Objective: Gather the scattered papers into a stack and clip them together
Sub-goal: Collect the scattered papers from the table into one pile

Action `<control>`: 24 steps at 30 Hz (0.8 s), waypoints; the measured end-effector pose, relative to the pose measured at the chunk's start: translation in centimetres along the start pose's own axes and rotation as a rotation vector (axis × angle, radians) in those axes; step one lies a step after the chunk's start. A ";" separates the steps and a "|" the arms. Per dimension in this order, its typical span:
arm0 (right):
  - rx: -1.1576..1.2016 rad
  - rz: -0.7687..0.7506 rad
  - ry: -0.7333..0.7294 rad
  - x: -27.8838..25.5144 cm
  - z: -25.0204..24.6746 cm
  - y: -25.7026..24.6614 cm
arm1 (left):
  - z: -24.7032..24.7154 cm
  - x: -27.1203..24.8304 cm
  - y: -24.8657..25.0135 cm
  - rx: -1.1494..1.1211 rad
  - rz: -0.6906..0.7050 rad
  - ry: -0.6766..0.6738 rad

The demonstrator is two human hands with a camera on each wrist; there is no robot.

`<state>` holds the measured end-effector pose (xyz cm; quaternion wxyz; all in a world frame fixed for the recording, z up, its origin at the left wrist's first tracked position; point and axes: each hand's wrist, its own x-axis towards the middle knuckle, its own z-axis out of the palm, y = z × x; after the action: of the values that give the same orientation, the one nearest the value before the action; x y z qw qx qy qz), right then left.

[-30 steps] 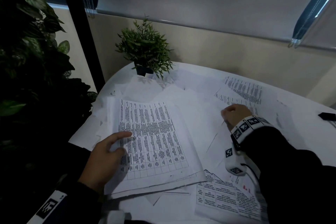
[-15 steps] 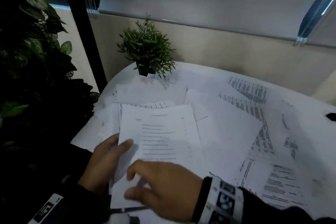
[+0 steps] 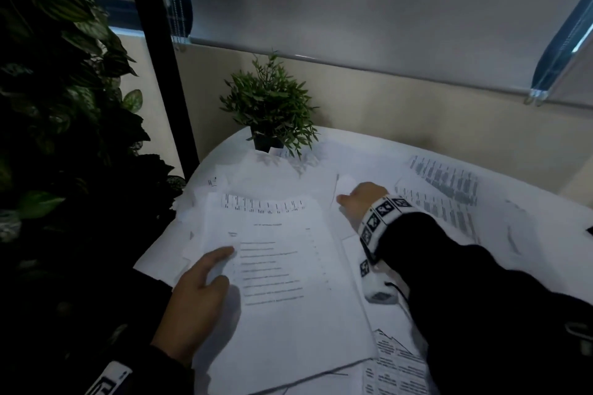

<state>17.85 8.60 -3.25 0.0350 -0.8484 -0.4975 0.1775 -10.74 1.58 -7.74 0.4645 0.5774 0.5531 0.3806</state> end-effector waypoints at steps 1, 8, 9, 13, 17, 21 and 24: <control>0.011 0.011 -0.006 0.7 0.5 -1.0 | 0.0 0.0 0.1 -0.029 -0.025 0.011; -0.011 0.124 0.028 4.3 2.8 -4.3 | -0.2 0.8 -1.3 0.025 0.053 -0.036; -0.010 0.083 0.012 4.3 2.6 -4.4 | -0.4 1.0 -1.4 0.052 0.072 -0.031; 0.022 0.025 -0.067 5.1 1.1 -1.2 | -0.4 1.4 -1.7 0.026 0.062 -0.017; 0.131 0.034 0.024 5.2 -0.2 0.4 | 0.0 1.2 -1.5 -0.020 0.038 -0.028; 0.162 0.029 -0.006 5.6 0.4 -1.5 | 0.0 1.0 -1.8 0.019 0.022 -0.036; 0.123 0.034 0.036 5.8 1.7 -2.1 | 0.0 1.1 -2.1 0.080 0.024 -0.037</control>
<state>18.04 14.42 -5.88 0.0932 -0.8560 -0.4705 0.1930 -11.24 2.58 -9.79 0.4466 0.6089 0.5524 0.3531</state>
